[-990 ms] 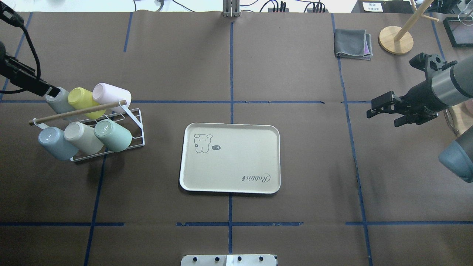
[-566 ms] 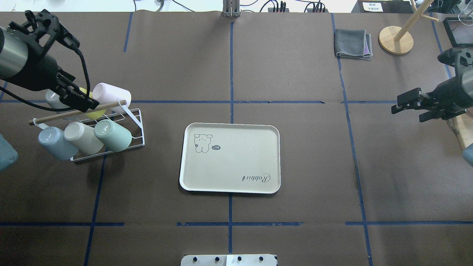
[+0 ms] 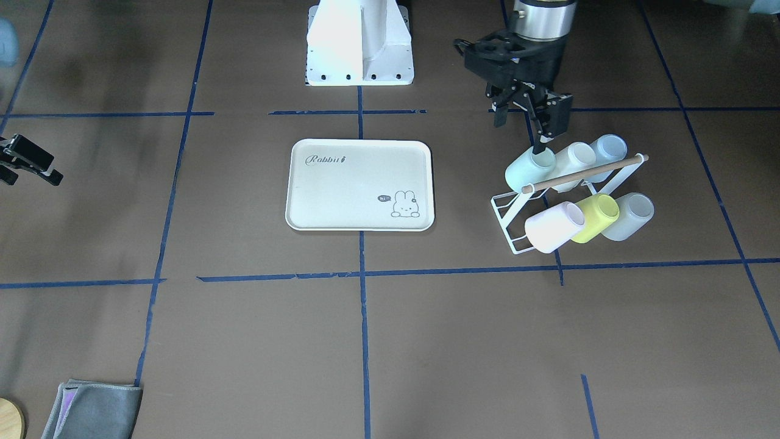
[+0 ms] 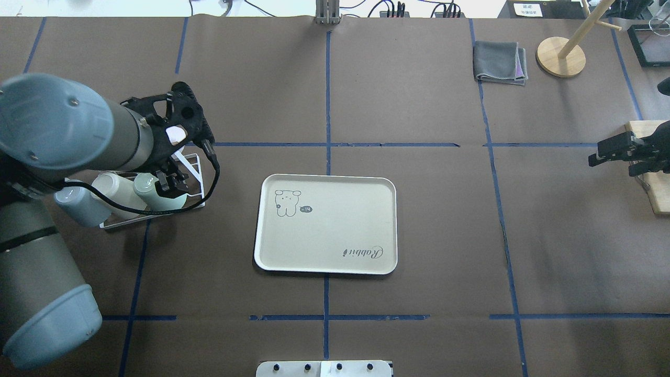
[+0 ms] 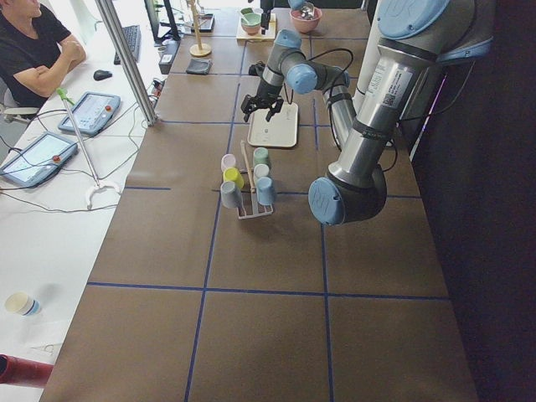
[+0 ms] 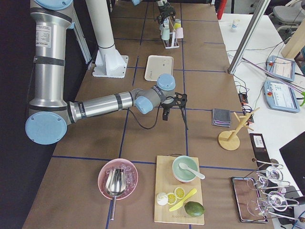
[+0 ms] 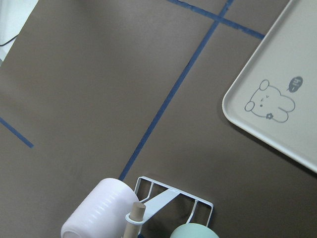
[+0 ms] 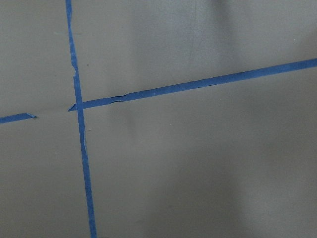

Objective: Pick up and place green cup on tray

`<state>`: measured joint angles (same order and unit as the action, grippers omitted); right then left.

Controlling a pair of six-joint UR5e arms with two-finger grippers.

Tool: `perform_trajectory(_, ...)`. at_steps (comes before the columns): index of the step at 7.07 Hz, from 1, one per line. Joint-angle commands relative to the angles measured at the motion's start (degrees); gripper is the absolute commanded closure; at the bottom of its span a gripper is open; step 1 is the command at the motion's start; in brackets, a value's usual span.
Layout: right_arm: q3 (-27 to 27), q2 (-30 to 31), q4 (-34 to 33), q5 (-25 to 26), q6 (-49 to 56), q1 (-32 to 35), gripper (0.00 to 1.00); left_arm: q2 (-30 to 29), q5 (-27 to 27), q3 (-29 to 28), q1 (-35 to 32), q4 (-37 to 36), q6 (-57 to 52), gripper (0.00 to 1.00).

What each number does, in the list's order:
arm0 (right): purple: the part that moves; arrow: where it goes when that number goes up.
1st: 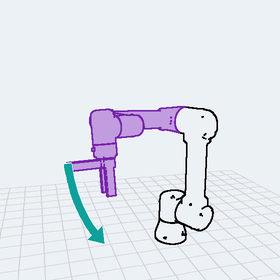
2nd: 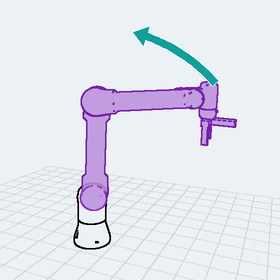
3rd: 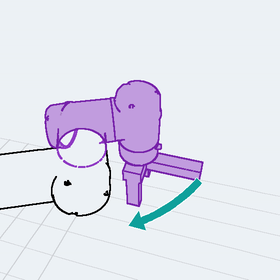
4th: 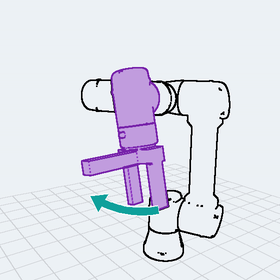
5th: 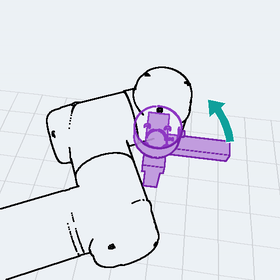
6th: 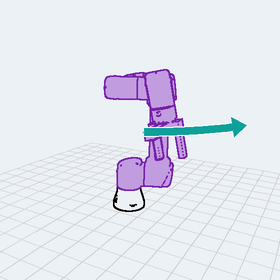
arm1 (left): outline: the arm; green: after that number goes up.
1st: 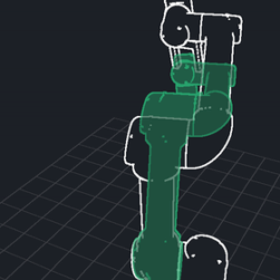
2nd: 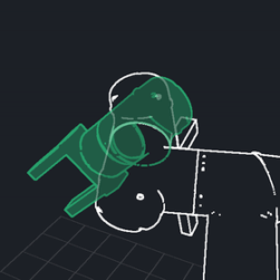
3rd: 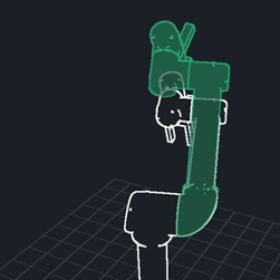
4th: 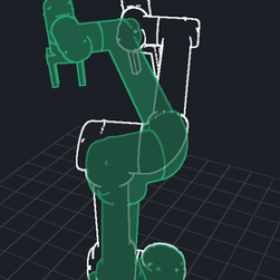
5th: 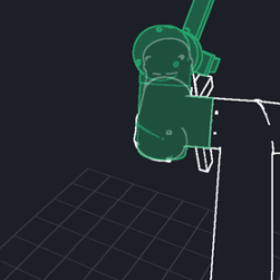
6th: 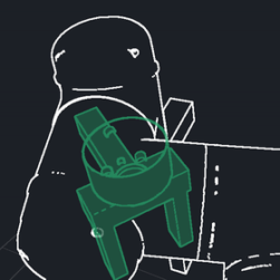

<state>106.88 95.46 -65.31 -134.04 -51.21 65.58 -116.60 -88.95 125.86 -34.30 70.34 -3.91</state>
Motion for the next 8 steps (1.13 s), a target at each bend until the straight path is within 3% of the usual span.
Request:
perform_trajectory(1, 0.08, 1.47, 0.01, 0.0, 1.2, 1.21, 0.02, -0.99, 11.05, 0.09, 4.15, -5.81, -21.63, 0.0)
perform_trajectory(3, 0.43, 2.44, 0.1, 0.0, 1.55, 2.09, 0.02, -0.73, 21.12, -0.17, 8.86, -11.76, -32.62, 0.0)
perform_trajectory(4, 0.34, 2.45, 0.1, -0.08, 1.55, 2.27, 0.02, -2.12, 31.02, -0.61, 15.95, -18.59, -34.48, 0.0)
perform_trajectory(6, 0.26, 2.8, 0.1, -0.08, 1.55, 2.54, 0.02, -1.09, 35.76, -1.05, 16.81, -19.36, -38.09, 0.0)
perform_trajectory(7, 0.34, 2.97, 0.1, -0.08, 1.55, 2.62, 0.02, 0.14, 42.39, -1.14, 18.64, -20.76, -41.5, 0.0)
perform_trajectory(8, 0.26, 3.41, 0.18, -0.08, 1.55, 2.62, 0.02, 0.24, 45.24, -1.4, 20.05, -20.86, -45.01, 0.0)
